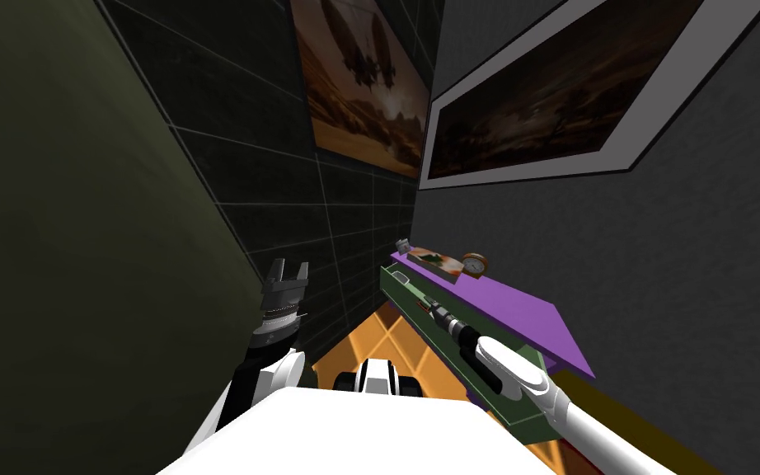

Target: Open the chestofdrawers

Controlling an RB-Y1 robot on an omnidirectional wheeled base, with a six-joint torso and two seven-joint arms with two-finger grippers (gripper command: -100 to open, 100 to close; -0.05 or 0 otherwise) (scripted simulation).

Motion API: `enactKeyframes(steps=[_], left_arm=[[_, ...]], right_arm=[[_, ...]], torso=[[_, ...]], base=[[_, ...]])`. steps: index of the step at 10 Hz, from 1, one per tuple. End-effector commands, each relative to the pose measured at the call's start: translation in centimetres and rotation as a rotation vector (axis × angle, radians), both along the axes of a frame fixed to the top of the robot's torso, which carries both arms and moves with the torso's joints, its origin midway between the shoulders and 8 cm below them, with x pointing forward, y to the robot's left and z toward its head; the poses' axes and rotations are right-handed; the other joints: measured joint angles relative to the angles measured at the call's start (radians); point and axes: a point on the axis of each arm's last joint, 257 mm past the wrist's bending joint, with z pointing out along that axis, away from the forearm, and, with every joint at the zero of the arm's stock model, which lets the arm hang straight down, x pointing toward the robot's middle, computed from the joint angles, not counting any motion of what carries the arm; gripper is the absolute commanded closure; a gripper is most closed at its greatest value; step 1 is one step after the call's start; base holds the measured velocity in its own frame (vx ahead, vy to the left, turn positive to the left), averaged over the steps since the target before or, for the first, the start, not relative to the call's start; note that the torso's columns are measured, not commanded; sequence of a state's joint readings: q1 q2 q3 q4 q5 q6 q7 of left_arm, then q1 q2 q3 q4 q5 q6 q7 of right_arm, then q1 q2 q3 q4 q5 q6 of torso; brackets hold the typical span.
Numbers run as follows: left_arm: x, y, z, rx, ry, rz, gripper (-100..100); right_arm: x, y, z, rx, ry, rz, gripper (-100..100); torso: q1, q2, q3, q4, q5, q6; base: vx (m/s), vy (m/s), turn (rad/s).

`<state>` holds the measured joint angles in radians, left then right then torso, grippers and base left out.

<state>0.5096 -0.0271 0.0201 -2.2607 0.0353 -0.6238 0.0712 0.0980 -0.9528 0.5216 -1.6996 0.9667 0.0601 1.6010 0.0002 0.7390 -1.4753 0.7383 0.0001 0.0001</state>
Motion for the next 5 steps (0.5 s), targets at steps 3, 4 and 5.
enactKeyframes(steps=[3,4,5], left_arm=[[0.00,0.00,0.00,0.000,0.000,0.000,0],[0.00,0.00,0.00,0.000,0.000,0.000,0],[0.00,0.00,0.00,0.000,0.000,0.000,0]], right_arm=[[0.19,-0.57,0.68,0.001,0.001,0.004,0],[0.19,-0.57,0.68,0.001,0.001,0.004,0],[0.15,-0.51,0.65,0.002,0.002,0.005,0]], torso=[[-0.003,-0.002,-0.001,0.000,-0.001,0.000],[-0.002,-0.001,-0.001,0.000,-0.001,0.000],[-0.001,-0.002,-0.001,0.000,0.000,0.000]], base=[[-0.001,0.013,-0.003],[0.000,0.000,0.000],[0.000,0.000,0.000]])
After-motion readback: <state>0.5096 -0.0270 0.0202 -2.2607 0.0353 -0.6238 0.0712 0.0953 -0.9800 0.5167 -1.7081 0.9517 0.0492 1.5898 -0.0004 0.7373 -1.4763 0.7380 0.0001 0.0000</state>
